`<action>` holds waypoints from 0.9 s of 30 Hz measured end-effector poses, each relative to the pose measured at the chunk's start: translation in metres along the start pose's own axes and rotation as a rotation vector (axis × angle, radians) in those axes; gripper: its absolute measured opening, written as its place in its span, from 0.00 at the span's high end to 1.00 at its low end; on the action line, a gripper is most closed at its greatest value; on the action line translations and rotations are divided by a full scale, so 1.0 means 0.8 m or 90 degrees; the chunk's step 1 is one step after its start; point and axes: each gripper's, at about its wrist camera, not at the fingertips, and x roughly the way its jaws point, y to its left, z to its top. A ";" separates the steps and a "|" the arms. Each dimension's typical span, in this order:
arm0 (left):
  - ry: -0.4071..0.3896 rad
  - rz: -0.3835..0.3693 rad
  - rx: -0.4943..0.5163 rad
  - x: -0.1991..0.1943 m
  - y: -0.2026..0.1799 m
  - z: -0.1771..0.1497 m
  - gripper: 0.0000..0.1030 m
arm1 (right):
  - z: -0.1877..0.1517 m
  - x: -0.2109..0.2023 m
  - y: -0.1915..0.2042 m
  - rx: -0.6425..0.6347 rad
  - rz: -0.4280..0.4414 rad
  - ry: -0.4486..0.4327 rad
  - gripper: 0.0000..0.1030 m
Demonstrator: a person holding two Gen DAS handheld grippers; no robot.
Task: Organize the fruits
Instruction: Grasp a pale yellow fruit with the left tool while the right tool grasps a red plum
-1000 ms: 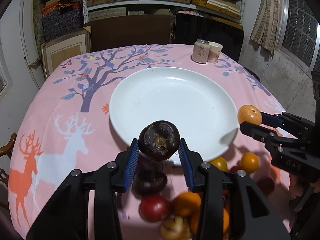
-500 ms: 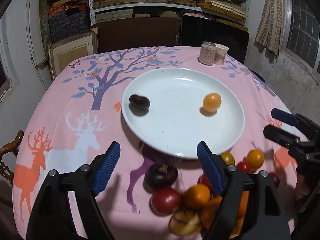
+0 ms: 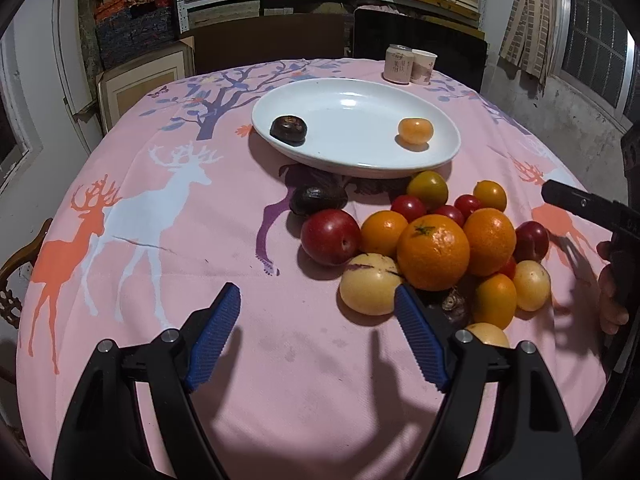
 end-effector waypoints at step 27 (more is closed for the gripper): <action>-0.023 -0.043 -0.025 0.009 0.001 -0.008 0.64 | -0.009 -0.003 -0.002 -0.007 0.012 0.028 0.19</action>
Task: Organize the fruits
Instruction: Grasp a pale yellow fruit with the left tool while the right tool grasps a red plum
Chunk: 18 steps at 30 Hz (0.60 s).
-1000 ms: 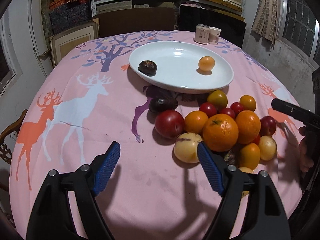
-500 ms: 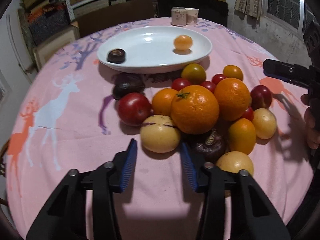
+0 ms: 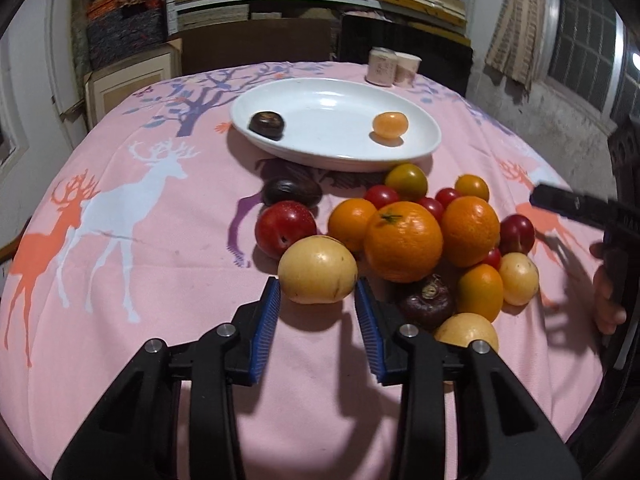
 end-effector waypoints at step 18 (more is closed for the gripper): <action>-0.012 -0.011 -0.016 -0.005 0.005 -0.006 0.64 | -0.021 0.021 0.026 -0.068 -0.064 0.082 0.60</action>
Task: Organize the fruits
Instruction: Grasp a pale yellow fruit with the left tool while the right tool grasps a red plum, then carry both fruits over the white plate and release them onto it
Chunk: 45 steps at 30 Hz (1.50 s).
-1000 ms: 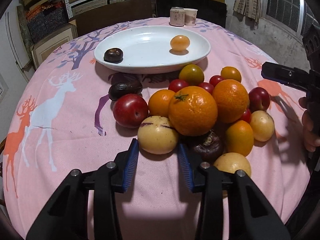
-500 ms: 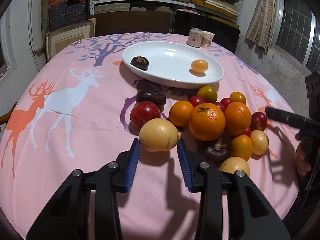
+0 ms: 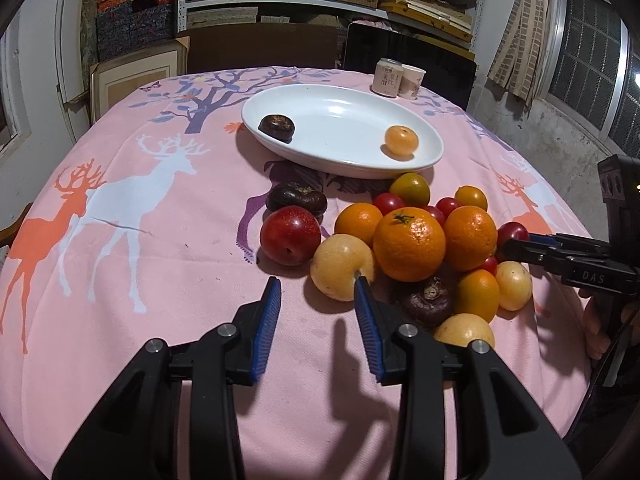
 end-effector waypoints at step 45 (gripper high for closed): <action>-0.051 -0.009 0.022 -0.047 -0.015 0.046 0.62 | 0.019 -0.048 0.037 -0.067 -0.014 -0.056 0.60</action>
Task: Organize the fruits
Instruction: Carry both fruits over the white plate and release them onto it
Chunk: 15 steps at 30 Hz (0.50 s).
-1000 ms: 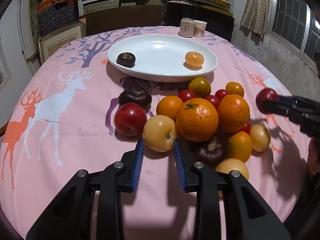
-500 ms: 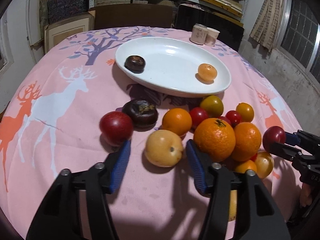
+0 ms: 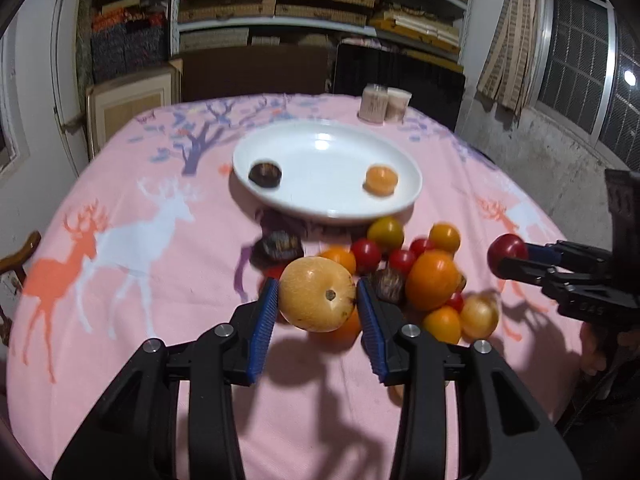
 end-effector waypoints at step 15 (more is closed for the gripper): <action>0.083 0.008 0.025 0.190 -0.015 0.136 0.62 | 0.178 0.111 -0.028 0.002 -0.043 -0.098 0.59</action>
